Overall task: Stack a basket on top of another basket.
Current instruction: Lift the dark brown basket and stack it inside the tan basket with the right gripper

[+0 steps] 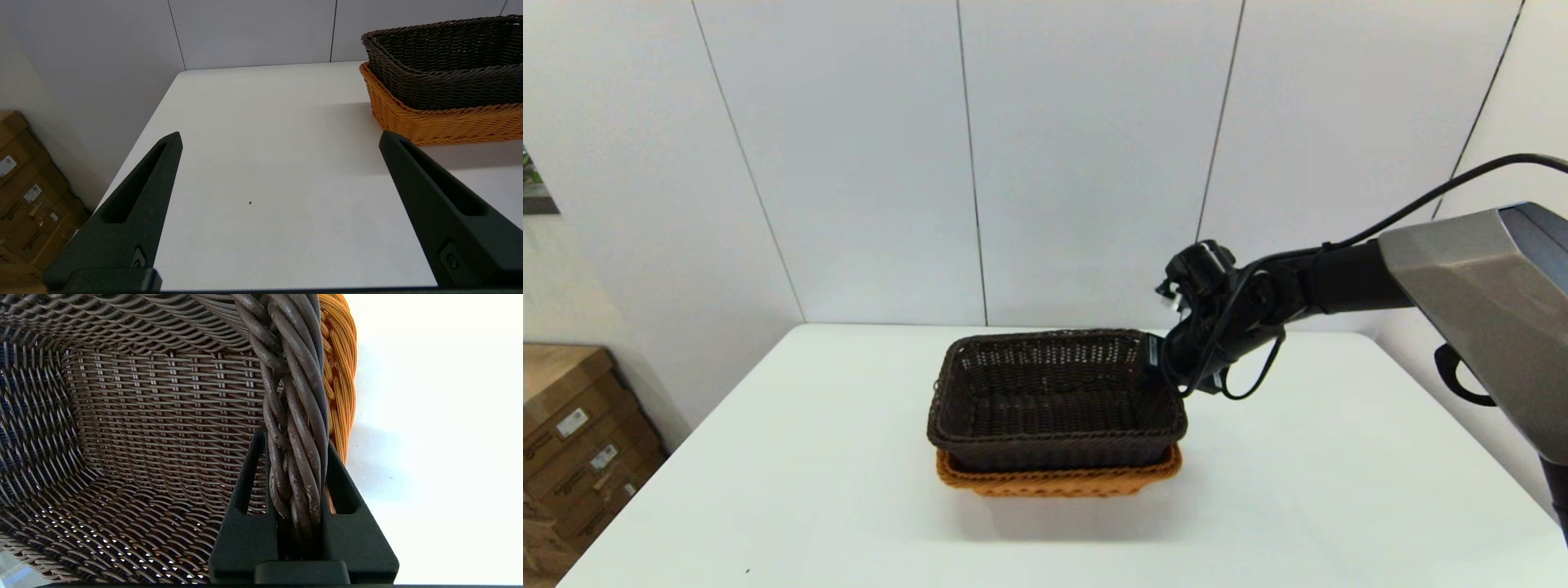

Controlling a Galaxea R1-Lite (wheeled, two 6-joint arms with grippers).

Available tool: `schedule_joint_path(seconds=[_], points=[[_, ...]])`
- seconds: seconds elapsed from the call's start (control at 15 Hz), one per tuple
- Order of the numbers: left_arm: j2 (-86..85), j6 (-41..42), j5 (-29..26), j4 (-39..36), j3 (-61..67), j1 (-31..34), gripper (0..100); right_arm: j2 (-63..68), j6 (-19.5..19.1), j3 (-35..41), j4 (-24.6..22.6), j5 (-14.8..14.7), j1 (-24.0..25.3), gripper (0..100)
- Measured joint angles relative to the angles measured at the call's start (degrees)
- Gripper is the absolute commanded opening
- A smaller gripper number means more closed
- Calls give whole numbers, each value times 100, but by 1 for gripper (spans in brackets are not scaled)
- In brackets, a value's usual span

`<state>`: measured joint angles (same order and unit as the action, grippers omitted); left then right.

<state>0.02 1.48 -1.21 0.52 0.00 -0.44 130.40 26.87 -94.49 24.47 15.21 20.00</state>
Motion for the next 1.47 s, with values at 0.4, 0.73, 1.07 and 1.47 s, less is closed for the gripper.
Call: schedule_joint_path(seconds=[0.4, 0.73, 1.07, 1.47], points=[[0, 0, 0, -1, 0, 0, 100, -61, -9, 9, 20, -4, -11, 100], [0, 0, -2, 0, 0, 0, 100, -83, -11, 9, 33, -23, -16, 100], [0, 0, 2, 0, 0, 0, 100, -227, -63, 2, 37, -30, -127, 100], [0, 0, 0, 0, 0, 0, 100, -970, -441, 2, 358, -45, -418, 100]])
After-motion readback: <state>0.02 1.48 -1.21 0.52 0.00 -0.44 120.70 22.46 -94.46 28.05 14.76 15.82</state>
